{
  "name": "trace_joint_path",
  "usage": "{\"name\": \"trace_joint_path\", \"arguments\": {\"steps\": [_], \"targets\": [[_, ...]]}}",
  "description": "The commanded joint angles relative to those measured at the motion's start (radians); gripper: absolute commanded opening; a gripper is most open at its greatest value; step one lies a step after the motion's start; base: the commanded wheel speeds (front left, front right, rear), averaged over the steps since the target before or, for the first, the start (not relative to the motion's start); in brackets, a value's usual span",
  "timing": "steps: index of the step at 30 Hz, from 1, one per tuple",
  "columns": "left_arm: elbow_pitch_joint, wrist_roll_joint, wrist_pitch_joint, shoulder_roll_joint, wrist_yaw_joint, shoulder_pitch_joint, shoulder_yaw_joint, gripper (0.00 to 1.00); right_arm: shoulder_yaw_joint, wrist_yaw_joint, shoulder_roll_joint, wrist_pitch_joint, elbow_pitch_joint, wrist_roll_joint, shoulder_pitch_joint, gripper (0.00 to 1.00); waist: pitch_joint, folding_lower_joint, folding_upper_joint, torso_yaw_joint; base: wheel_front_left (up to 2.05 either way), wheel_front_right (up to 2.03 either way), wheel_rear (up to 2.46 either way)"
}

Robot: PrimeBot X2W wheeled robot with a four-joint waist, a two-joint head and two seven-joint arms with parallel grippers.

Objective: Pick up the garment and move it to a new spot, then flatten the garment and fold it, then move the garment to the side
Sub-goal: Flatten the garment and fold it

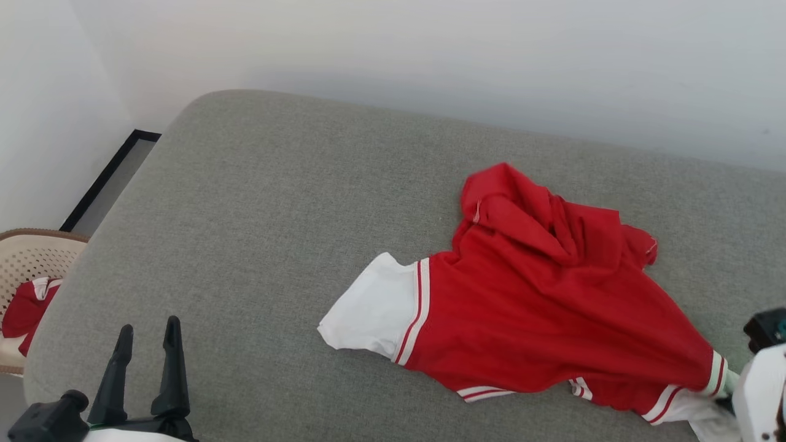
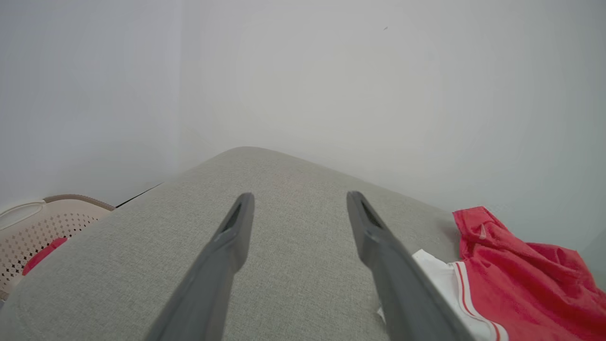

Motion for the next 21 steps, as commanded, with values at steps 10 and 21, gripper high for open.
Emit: {"name": "trace_joint_path", "arguments": {"steps": [10, 21], "targets": [[0.013, -0.011, -0.004, 0.02, -0.003, -0.028, -0.012, 1.0, -0.131, -0.001, 0.162, -0.027, 0.062, -0.118, 0.03, 1.0, 0.025, 0.0, -0.0001, -0.022, 0.0, 0.0, 0.0], [0.008, -0.08, 0.067, 0.123, -0.003, -0.076, -0.096, 1.0, -0.245, -0.001, 0.198, -0.045, -0.167, -0.192, -0.02, 1.0, 0.041, 0.0, -0.0001, -0.152, 0.0, 0.0, 0.0]]}}
